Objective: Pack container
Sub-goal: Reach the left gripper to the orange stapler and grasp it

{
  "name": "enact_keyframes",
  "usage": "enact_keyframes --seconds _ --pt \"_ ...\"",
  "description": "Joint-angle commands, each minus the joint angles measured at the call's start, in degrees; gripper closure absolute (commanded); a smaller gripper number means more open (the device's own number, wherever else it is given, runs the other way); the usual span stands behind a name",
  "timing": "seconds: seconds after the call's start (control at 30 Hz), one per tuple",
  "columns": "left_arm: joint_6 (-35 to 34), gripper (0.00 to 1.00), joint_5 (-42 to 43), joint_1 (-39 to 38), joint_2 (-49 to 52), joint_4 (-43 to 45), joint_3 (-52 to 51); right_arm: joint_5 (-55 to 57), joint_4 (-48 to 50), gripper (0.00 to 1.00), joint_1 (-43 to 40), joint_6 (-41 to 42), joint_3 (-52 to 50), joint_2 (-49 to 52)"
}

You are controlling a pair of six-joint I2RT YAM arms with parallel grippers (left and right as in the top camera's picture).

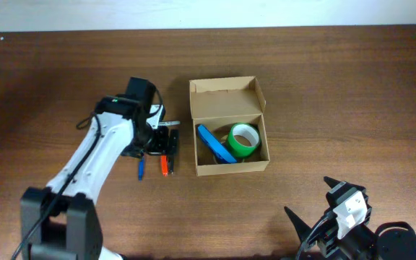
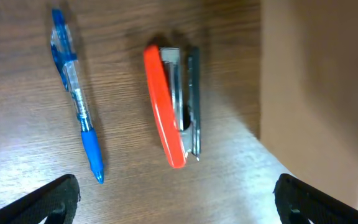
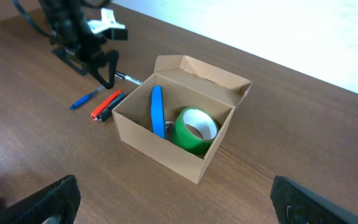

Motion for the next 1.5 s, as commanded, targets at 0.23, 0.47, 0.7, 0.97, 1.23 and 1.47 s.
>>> enact_keyframes --seconds 0.23,0.47,0.7,0.97,1.23,1.47 --pt "-9.77 0.0 -5.75 -3.23 8.85 -1.25 4.2 0.72 0.17 0.01 -0.22 0.31 -0.13 -0.22" --pt "-9.79 0.0 -6.21 -4.37 13.75 -1.2 7.78 0.72 0.17 0.01 -0.22 0.31 -0.13 -0.22" --pt "-10.23 0.01 -6.16 -4.37 18.51 -1.2 9.62 0.72 0.17 0.01 -0.22 0.31 -0.13 -0.22" --pt "-11.1 0.18 -6.16 -4.39 20.52 -1.16 9.62 0.72 0.17 0.01 -0.22 0.31 -0.13 -0.22" --pt "-11.13 0.56 -6.19 -4.39 20.61 -1.05 9.62 0.72 0.17 0.01 -0.22 0.31 -0.13 -0.22" --pt "-12.63 0.78 -6.38 -4.37 20.61 0.11 9.62 0.74 0.17 0.01 -0.22 0.31 -0.13 -0.22"
